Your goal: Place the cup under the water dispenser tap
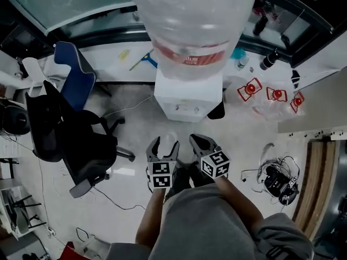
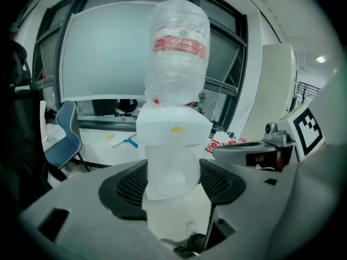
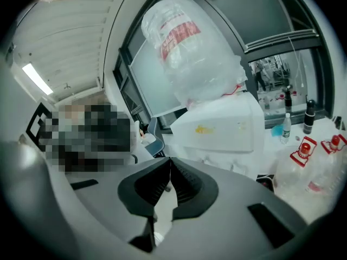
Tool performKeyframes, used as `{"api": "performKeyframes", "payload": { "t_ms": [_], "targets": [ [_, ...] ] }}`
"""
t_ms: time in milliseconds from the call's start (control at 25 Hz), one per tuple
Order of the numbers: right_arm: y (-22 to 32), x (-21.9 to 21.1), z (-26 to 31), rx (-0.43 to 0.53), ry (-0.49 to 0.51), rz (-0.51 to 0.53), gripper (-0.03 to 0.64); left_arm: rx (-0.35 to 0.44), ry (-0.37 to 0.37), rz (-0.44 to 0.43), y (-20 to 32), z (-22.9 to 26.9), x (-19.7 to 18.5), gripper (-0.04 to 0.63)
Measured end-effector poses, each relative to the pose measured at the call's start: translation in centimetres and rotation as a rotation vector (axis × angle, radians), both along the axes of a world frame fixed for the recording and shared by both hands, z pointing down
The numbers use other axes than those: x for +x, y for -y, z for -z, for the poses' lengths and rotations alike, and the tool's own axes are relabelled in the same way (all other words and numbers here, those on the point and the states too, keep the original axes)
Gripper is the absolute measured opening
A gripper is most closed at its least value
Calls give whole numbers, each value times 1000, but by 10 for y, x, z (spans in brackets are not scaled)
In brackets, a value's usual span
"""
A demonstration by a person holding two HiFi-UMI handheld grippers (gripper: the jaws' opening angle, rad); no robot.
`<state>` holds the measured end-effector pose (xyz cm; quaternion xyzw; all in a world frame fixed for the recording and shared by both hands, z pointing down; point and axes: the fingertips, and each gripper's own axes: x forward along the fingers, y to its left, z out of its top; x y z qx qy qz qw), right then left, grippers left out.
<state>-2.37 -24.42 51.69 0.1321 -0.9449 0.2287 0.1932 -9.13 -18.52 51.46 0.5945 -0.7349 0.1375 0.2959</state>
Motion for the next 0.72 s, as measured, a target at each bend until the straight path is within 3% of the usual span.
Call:
{"api": "performKeyframes", "payload": {
  "t_ms": [280,720],
  "targets": [
    [-5,-1,-37,-4,-56,-14,12,-8,-38,20,3,-49,-16,302],
    [56,-1,-130,20,-97,33,12,-1,-16,127,54,-143,-22,304]
  ]
}}
